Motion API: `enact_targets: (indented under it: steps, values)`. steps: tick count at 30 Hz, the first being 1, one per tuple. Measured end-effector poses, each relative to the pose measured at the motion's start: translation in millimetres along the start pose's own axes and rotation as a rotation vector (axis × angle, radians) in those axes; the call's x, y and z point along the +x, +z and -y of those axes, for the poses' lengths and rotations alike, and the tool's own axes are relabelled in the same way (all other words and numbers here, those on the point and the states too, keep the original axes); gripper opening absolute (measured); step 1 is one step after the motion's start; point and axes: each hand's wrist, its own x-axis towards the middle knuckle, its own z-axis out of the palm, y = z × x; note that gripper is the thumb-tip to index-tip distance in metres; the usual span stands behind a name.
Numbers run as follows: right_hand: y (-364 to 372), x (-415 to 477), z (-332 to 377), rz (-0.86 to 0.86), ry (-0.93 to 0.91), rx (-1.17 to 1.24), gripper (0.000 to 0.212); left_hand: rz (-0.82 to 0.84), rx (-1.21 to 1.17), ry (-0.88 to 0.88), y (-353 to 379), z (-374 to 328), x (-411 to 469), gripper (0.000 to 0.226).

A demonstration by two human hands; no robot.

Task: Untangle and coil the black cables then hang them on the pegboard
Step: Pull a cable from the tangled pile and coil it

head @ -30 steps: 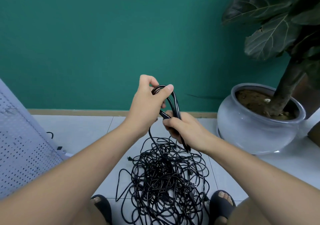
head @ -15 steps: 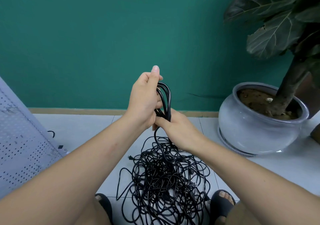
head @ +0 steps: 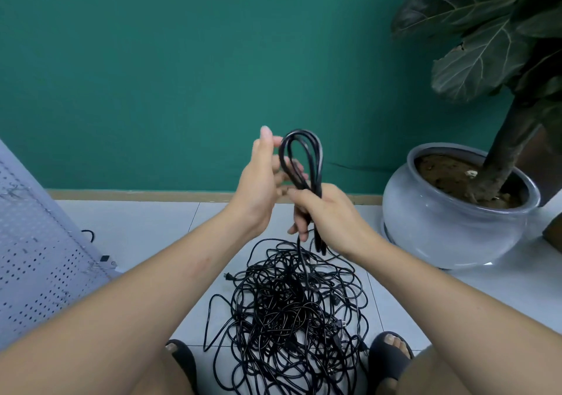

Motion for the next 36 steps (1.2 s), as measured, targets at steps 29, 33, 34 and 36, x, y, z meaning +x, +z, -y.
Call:
enact_targets:
  steps: [29,33,34,36]
  values:
    - [-34.3,11.1,11.5,-0.551,-0.051,0.128,0.073,0.546,0.833,-0.169,32.1,90.3,-63.6,0.032]
    - [-48.3,21.8,2.7,-0.594,-0.092,-0.028,0.071,0.633,1.056,-0.065,29.5,77.7,-74.5,0.034]
    - [-51.5,24.1,-0.2,-0.583,-0.093,-0.088,0.068,0.636,1.052,-0.068,28.7,71.5,-75.9,0.034]
    - [-56.0,27.5,-4.9,-0.543,-0.092,-0.204,0.061,0.631,1.049,-0.070,27.0,56.1,-78.2,0.033]
